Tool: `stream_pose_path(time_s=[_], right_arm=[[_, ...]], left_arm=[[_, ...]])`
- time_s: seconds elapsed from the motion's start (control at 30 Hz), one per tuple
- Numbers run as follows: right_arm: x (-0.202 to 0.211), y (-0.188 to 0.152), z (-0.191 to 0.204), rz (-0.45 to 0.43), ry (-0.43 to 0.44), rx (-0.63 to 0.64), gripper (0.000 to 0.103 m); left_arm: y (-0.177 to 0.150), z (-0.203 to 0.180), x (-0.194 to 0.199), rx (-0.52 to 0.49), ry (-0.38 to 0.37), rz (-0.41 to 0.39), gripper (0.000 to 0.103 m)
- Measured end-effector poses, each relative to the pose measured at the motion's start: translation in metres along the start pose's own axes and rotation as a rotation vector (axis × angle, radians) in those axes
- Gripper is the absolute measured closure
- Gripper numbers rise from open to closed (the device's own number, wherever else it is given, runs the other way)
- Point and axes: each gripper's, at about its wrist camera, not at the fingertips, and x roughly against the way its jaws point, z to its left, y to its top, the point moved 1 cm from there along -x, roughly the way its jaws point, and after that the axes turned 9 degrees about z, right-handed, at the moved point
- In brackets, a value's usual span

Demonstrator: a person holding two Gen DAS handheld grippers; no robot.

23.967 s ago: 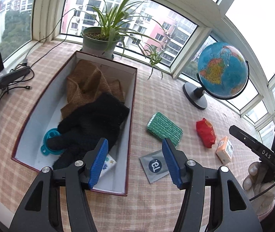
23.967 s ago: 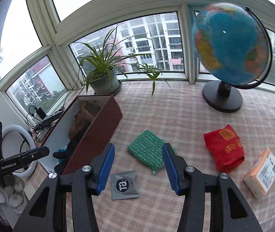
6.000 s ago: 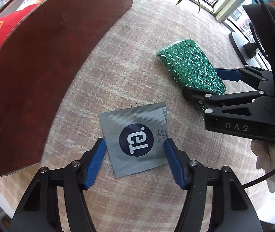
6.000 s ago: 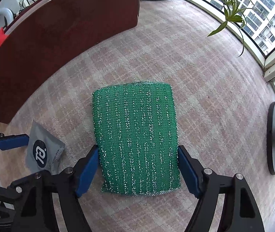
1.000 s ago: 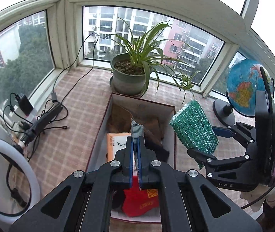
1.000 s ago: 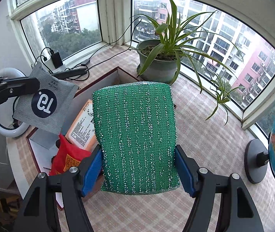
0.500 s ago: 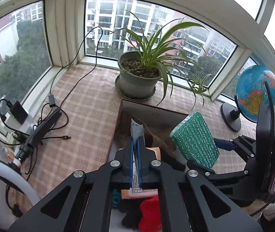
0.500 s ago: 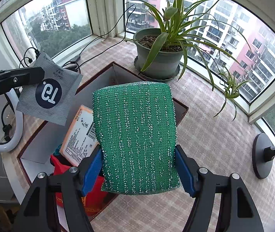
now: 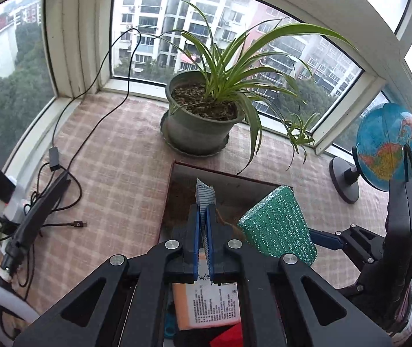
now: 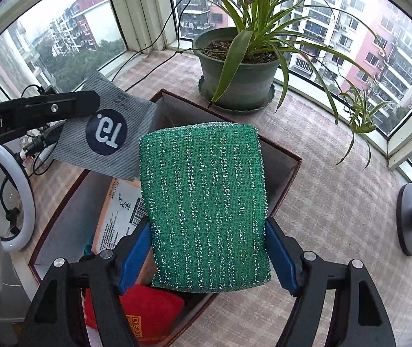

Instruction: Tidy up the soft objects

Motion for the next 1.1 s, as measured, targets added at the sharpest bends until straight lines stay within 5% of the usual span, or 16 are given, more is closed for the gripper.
stream_pose_path(time_s=[0.03, 0.1, 0.17, 1.1], right_arm=[[-0.001, 0.001, 0.001, 0.003, 0.013, -0.002, 0.029], [-0.002, 0.001, 0.003, 0.005, 0.021, -0.004, 0.028], [-0.002, 0.001, 0.004, 0.001, 0.004, 0.0, 0.028], [0.014, 0.016, -0.009, -0.031, 0.153, -0.031, 0.013]], left_arm=[[0.002, 0.0, -0.002, -0.006, 0.003, 0.002, 0.089], [0.003, 0.0, -0.003, -0.002, 0.019, 0.001, 0.056], [0.004, 0.001, -0.001, -0.002, 0.021, -0.015, 0.049], [-0.011, 0.028, 0.017, 0.066, -0.032, 0.002, 0.048]])
